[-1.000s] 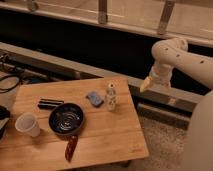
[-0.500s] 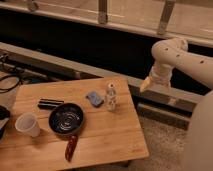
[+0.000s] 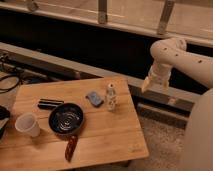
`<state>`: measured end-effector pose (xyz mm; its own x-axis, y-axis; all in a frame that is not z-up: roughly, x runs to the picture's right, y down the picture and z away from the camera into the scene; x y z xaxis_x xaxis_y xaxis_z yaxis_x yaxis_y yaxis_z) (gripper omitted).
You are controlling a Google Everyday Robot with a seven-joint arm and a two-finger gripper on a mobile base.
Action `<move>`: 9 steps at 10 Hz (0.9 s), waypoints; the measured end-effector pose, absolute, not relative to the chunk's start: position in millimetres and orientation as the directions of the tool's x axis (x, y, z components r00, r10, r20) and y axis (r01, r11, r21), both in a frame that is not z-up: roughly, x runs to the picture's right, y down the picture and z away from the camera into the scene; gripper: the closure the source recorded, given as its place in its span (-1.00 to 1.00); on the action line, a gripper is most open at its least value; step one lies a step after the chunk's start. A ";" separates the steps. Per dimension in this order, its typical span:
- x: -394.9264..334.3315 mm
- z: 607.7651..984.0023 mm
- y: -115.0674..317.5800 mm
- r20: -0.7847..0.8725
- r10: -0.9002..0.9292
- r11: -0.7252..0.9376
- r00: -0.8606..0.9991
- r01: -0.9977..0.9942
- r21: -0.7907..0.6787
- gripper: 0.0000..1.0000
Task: Knock the bottle over
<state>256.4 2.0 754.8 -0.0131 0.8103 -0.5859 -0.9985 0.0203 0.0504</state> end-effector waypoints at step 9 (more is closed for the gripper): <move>219.2 775.3 -4.1 -0.573 0.815 0.100 0.089 -0.995 -0.012 0.90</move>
<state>219.2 -4.1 775.3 0.0891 0.8147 -0.5730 -0.9949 0.1005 -0.0119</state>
